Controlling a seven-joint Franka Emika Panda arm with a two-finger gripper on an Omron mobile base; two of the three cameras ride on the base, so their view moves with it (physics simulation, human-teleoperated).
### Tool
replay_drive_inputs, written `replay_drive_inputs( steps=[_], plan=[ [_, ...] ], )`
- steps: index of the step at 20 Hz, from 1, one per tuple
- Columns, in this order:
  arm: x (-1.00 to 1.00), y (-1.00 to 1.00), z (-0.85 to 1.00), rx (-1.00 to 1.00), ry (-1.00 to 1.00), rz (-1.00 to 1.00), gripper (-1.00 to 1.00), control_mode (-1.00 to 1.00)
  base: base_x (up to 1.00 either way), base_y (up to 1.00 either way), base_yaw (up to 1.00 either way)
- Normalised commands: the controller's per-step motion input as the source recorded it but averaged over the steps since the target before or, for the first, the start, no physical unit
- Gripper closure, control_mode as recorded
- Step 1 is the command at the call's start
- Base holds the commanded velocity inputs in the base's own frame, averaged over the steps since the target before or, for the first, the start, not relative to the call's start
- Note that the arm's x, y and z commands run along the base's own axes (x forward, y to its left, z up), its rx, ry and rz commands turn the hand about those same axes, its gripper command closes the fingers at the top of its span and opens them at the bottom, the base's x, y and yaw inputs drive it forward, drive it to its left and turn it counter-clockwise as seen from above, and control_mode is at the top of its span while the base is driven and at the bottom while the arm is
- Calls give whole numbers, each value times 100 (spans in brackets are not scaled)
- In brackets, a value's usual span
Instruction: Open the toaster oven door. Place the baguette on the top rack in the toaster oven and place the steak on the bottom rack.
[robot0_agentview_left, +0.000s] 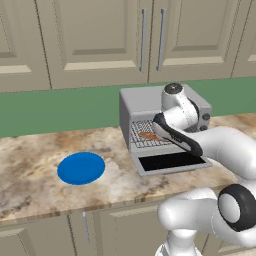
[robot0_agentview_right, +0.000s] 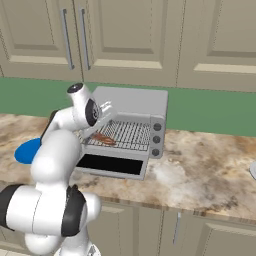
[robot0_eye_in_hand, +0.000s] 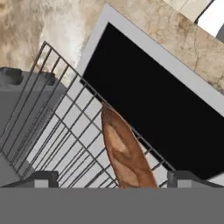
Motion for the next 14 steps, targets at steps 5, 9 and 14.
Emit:
replay_drive_inputs(
  steps=[5,9,14],
  plan=[
    [-59,-1,-32,11,35,-46,-100,-100,0,0,0],
    [-1,0,-69,14,19,-34,-100,-100,0,0,0],
    [-2,0,-65,15,-2,-18,-100,-100,0,0,0]
  ],
)
